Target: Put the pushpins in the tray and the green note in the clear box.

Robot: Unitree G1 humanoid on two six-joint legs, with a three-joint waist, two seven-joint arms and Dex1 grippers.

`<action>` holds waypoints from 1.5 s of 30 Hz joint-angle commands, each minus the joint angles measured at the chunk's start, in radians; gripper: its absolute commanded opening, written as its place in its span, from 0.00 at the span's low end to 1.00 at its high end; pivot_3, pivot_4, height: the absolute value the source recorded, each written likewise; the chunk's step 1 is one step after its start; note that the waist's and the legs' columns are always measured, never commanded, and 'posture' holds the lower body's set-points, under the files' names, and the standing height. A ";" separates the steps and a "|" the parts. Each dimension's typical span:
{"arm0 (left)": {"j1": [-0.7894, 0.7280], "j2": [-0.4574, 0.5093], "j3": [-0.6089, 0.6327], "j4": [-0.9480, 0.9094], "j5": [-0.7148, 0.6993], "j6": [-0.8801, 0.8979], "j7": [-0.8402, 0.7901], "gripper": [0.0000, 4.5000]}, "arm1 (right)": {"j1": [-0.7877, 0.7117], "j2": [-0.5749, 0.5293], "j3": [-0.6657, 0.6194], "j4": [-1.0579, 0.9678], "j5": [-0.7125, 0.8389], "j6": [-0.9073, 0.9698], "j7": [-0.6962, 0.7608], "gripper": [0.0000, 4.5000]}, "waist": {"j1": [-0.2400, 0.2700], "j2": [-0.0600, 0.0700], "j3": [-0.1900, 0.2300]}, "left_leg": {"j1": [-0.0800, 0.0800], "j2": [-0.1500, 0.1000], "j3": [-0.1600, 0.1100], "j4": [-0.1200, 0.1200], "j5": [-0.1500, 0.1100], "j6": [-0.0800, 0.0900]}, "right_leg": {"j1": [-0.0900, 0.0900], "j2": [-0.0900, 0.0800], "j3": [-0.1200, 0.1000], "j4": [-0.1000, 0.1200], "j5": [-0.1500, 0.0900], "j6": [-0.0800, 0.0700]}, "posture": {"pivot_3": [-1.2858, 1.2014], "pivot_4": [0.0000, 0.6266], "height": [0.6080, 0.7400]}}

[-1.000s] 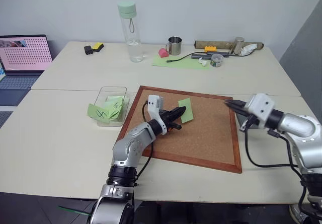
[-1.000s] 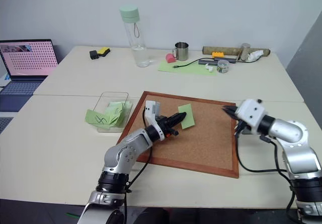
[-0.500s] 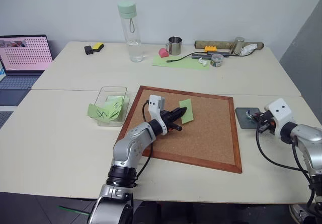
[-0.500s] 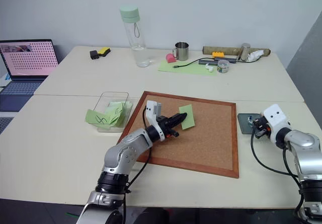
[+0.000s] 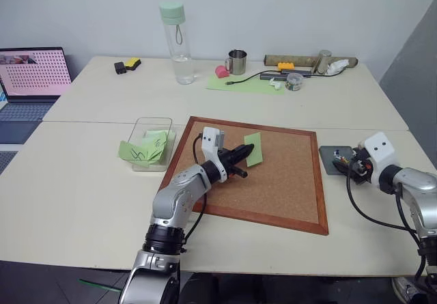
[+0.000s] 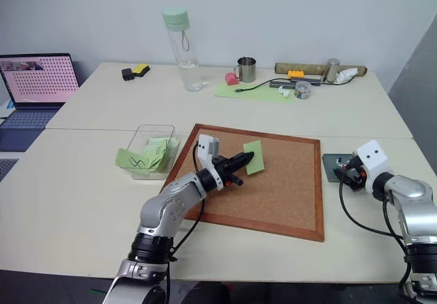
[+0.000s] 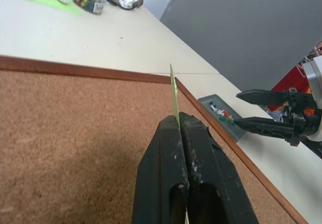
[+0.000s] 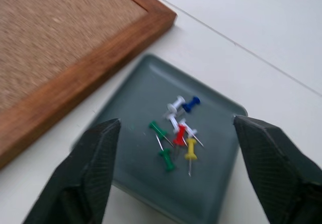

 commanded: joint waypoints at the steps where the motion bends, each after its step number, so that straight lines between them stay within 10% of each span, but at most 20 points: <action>1: 0.015 0.035 0.055 -0.198 -0.046 0.047 0.050 0.00 | -0.038 -0.046 0.007 -0.088 0.030 -0.097 0.104 0.92 | -0.003 0.000 0.000 | 0.000 0.000 0.000 0.000 0.000 0.000 | 0.000 0.000 0.000 0.000 0.000 0.000 | 0.52 0.24 1.00; 11: 0.187 0.084 0.257 -0.509 0.077 0.021 0.378 0.00 | -0.210 -0.040 0.071 -0.412 0.397 0.159 0.352 0.92 | -0.012 -0.002 0.002 | 0.000 0.000 -0.002 0.000 -0.002 0.003 | 0.001 0.000 -0.001 -0.001 0.000 0.000 | 0.52 0.24 1.00; 24: 0.189 0.171 0.343 -0.416 0.229 0.008 0.516 0.00 | -0.287 -0.014 0.123 -0.412 0.435 0.217 0.376 0.92 | 0.012 -0.004 0.003 | -0.004 0.000 -0.004 0.002 -0.002 0.004 | -0.001 -0.001 -0.003 -0.003 0.001 0.001 | 0.52 0.24 1.00; 38: 0.156 0.215 0.374 -0.388 0.203 -0.036 0.462 0.57 | -0.262 -0.030 0.115 -0.421 0.423 0.222 0.366 0.93 | 0.009 -0.004 0.003 | -0.005 0.000 -0.005 0.002 -0.002 0.004 | -0.001 -0.001 -0.004 -0.003 0.001 0.000 | 0.52 0.24 1.00; 45: 0.246 0.511 0.432 -0.433 0.080 0.078 0.150 0.74 | -0.190 -0.083 0.058 -0.407 0.400 0.214 0.350 0.93 | 0.007 -0.004 0.003 | -0.005 0.000 -0.005 0.001 -0.002 0.003 | -0.002 -0.001 -0.004 -0.003 0.001 0.000 | 0.52 0.24 1.00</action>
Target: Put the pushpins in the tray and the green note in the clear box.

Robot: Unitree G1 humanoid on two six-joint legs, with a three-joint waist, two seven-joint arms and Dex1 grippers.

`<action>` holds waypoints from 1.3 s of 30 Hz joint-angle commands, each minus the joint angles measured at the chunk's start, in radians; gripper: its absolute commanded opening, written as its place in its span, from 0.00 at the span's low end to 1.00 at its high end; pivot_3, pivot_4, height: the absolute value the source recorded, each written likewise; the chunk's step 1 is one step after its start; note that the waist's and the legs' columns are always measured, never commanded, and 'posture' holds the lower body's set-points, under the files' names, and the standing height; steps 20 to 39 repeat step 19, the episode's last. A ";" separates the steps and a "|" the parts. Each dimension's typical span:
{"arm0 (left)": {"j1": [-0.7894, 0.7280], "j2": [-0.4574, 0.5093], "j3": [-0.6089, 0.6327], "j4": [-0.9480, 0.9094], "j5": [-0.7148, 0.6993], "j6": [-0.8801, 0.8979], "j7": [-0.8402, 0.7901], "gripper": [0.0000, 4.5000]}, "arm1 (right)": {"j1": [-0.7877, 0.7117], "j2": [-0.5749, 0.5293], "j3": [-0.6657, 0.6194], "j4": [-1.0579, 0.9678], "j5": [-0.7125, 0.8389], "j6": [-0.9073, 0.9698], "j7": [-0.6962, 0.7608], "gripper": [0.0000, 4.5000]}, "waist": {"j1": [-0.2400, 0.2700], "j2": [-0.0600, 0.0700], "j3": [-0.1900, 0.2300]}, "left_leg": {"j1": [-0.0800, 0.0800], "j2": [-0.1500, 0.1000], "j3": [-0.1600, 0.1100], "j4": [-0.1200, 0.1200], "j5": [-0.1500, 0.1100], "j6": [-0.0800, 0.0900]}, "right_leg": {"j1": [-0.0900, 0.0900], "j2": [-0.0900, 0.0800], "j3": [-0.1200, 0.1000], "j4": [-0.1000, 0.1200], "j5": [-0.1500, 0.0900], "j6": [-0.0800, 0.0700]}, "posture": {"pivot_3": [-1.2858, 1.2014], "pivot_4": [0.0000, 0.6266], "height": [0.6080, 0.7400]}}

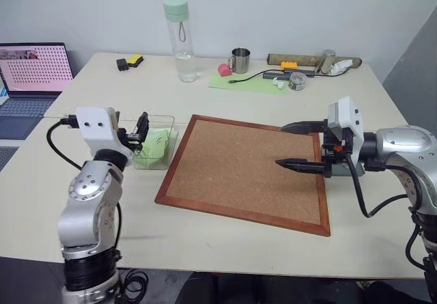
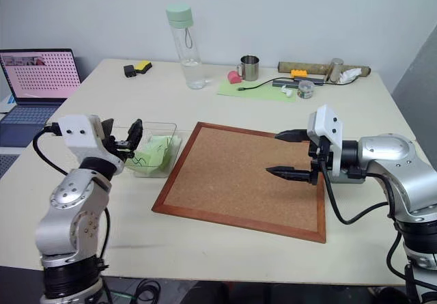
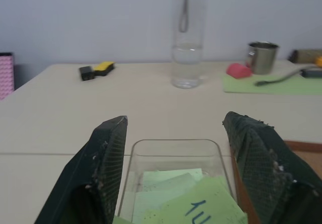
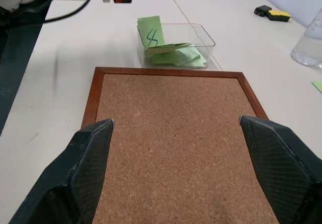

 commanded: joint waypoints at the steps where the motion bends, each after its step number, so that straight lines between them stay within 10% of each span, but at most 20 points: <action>1: 0.070 0.179 0.102 -0.040 -0.102 0.055 -0.218 0.74 | 0.054 -0.043 -0.080 -0.008 -0.011 -0.016 -0.017 0.93 | -0.001 0.000 0.000 | -0.001 0.000 0.000 0.000 0.000 0.000 | -0.001 0.000 0.000 0.000 0.000 0.000 | 0.52 0.24 1.00; 11: 0.399 0.495 0.288 0.145 -0.087 -0.086 -0.647 0.74 | 0.292 -0.195 -0.276 0.124 -0.092 -0.094 0.016 0.93 | 0.002 0.005 0.003 | -0.007 0.000 0.001 0.000 0.000 0.000 | -0.008 -0.001 0.000 -0.001 0.000 -0.002 | 0.52 0.24 1.00; 39: 0.417 0.510 0.331 0.311 -0.089 -0.170 -0.748 0.74 | 0.402 -0.282 -0.373 0.242 -0.130 -0.167 0.079 0.93 | 0.000 0.006 0.003 | -0.007 0.001 0.001 -0.001 -0.001 0.001 | -0.008 -0.002 -0.001 0.000 0.000 -0.003 | 0.52 0.24 1.00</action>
